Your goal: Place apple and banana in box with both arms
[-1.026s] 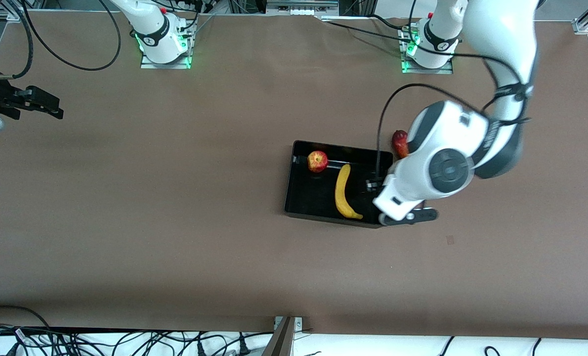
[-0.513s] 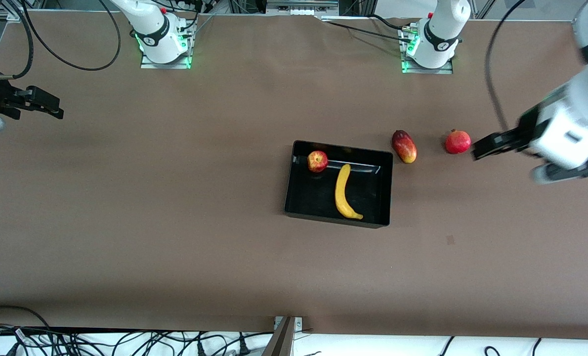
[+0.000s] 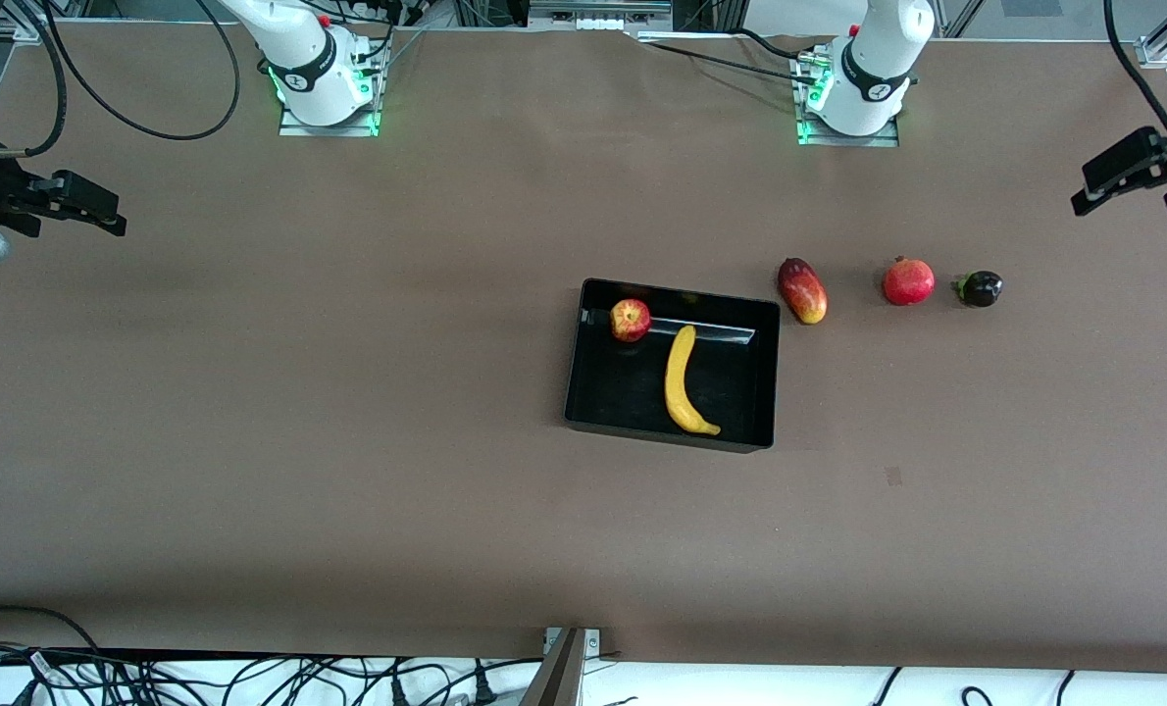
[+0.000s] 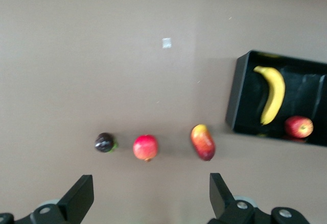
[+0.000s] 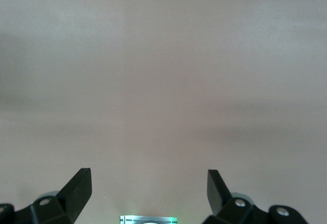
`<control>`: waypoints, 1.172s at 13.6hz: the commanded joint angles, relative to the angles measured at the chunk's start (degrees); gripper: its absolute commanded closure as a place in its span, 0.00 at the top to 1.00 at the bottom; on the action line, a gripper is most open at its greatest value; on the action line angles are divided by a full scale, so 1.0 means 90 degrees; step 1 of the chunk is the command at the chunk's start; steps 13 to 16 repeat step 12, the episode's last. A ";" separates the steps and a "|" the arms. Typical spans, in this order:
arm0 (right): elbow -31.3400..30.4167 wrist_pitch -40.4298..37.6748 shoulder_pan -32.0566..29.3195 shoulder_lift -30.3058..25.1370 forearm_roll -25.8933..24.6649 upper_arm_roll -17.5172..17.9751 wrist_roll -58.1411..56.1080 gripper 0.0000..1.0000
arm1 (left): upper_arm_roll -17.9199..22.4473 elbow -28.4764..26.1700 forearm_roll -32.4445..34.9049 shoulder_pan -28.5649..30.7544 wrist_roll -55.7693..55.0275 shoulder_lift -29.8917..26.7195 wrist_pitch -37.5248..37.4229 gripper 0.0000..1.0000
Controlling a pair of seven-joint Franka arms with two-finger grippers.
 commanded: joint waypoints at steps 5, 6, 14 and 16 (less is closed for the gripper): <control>-0.0020 -0.0043 -0.0014 -0.0057 -0.0039 0.0012 -0.0021 1.00 | 0.0677 -0.0981 0.0312 -0.1041 0.0129 -0.0802 0.0558 1.00; -0.0020 -0.0052 -0.0014 -0.0057 -0.0039 0.0012 -0.0021 1.00 | 0.1117 -0.0962 0.0322 -0.1491 0.0129 -0.0812 0.0510 1.00; -0.0020 -0.0033 -0.0014 -0.0057 -0.0039 0.0022 -0.0021 1.00 | 0.0956 -0.0864 0.0302 -0.1281 0.0129 -0.0763 0.0304 1.00; -0.0020 -0.0033 -0.0014 -0.0057 -0.0039 0.0022 -0.0021 1.00 | 0.0956 -0.0864 0.0302 -0.1281 0.0129 -0.0763 0.0304 1.00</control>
